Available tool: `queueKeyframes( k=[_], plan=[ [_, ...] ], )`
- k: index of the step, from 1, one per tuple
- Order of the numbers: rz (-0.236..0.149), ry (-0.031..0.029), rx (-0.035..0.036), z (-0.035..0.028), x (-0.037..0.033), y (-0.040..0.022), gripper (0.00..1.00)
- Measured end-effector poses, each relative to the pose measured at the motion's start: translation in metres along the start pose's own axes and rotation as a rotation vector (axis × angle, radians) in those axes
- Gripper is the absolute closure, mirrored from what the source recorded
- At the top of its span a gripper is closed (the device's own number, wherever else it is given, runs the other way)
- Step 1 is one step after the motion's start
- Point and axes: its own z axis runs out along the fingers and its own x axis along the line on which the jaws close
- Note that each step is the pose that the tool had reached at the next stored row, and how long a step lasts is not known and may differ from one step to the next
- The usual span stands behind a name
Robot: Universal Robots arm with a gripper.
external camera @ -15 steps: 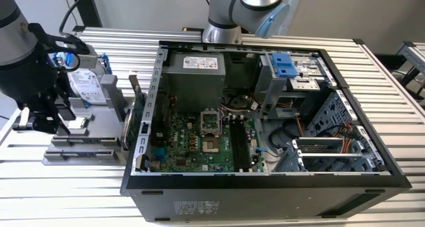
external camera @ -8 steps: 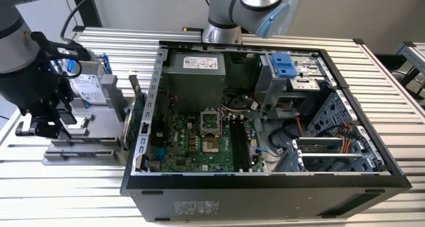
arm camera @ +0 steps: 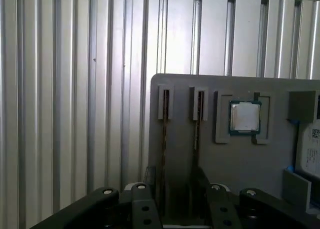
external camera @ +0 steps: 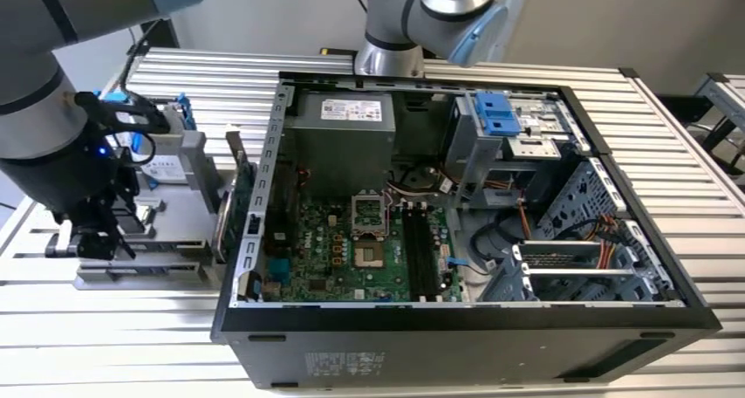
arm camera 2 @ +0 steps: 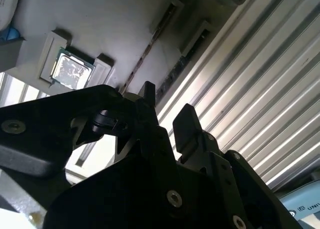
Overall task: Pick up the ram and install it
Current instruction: 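Pick up the ram and move it above insertion slot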
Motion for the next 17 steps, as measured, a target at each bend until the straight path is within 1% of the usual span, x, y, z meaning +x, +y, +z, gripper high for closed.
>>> queueKeyframes(
  k=[6,12,17],
  plan=[
    [0.001,-0.0001,-0.0001,0.0097,0.0003,-0.0007,0.00],
    [0.017,-0.0002,-0.0015,0.0169,0.0005,-0.0008,0.00],
    [0.018,-0.0001,-0.0016,0.0241,0.0007,-0.0008,0.00]
  ],
)
